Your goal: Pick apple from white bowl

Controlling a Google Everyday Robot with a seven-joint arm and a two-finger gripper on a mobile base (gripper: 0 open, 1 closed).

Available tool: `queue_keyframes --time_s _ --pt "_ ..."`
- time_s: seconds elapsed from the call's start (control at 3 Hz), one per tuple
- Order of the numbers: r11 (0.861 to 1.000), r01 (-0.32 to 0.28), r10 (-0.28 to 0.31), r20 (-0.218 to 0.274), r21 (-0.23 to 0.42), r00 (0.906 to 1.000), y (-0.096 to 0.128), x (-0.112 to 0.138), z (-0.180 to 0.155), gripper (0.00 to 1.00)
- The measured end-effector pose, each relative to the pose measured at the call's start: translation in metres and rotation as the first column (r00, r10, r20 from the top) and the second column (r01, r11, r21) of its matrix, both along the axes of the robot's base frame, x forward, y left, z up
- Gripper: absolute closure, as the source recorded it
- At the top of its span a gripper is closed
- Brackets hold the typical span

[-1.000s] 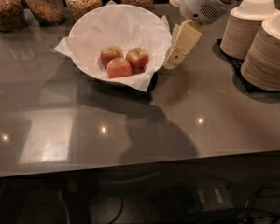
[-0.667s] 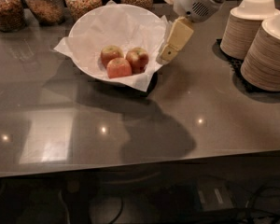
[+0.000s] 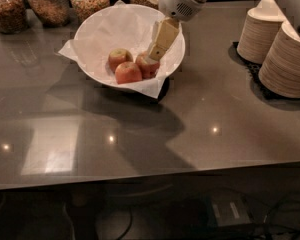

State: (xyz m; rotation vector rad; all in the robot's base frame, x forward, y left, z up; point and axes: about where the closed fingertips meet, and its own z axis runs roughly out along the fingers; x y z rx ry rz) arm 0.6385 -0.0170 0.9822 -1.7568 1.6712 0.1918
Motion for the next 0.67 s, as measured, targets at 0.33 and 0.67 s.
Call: queue_keyframes --time_s 0.33,0.67 --pt "0.999 -0.042 0.043 0.033 -0.023 0.9985 0.0167 0.0128 -0.0056 0.14" --pt "0.996 -0.074 0.077 0.057 -0.046 0.9954 0.0243 0.0212 -0.012 0.21"
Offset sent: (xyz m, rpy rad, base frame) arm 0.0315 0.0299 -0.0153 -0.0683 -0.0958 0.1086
